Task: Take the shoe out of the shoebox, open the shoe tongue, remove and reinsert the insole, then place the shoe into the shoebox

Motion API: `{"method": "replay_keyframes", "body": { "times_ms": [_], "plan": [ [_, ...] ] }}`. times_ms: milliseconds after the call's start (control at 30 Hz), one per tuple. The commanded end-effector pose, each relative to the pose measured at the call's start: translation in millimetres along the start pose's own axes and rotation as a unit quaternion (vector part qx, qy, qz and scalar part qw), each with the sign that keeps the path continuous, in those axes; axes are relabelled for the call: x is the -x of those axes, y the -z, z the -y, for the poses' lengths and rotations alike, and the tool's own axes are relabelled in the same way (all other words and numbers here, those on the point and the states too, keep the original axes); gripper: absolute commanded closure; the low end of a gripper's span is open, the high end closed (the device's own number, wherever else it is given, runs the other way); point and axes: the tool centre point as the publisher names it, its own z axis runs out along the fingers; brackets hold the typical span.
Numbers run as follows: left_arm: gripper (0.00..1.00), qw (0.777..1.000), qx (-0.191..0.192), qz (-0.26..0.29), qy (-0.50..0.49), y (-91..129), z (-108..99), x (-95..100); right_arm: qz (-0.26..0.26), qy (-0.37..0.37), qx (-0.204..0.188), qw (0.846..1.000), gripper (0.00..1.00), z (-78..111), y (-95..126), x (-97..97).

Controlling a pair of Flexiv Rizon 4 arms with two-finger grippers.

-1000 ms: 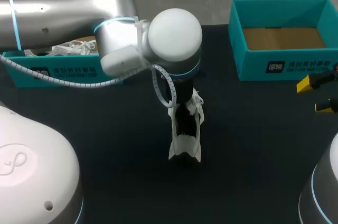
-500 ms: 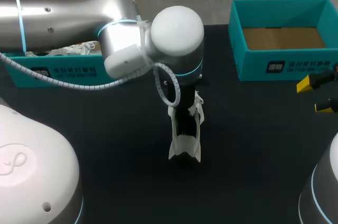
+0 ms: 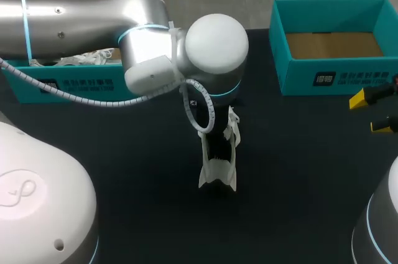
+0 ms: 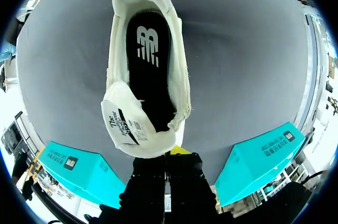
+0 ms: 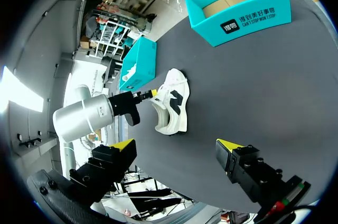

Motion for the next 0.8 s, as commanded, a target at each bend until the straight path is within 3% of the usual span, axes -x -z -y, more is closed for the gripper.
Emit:
{"method": "replay_keyframes", "body": {
  "times_ms": [33, 400, 500, 700, 800],
  "plan": [
    [1.00, 1.000, -0.005, -0.002, 0.003, -5, -2, -0.1, 0.001, -0.001, 0.022, 1.000, 0.00, 9.8, 3, -0.1],
    [1.00, 1.000, -0.022, -0.003, -0.016, -7, 12, 9.0, 0.001, -0.001, 0.022, 1.000, 0.00, 9.8, 3, -0.1],
    [1.00, 1.000, -0.022, -0.008, -0.018, 2, 15, 6.0, 0.001, -0.001, 0.022, 1.000, 0.00, 9.8, 3, -0.1],
    [1.00, 1.000, -0.001, -0.011, -0.008, 34, 4, -1.5, 0.001, -0.001, 0.022, 1.000, 0.00, 9.8, 3, -0.1],
    [1.00, 1.000, 0.010, -0.008, -0.001, 35, -6, 1.5, 0.001, -0.001, 0.022, 1.000, 0.00, 9.8, 3, -0.1]
  ]
}}
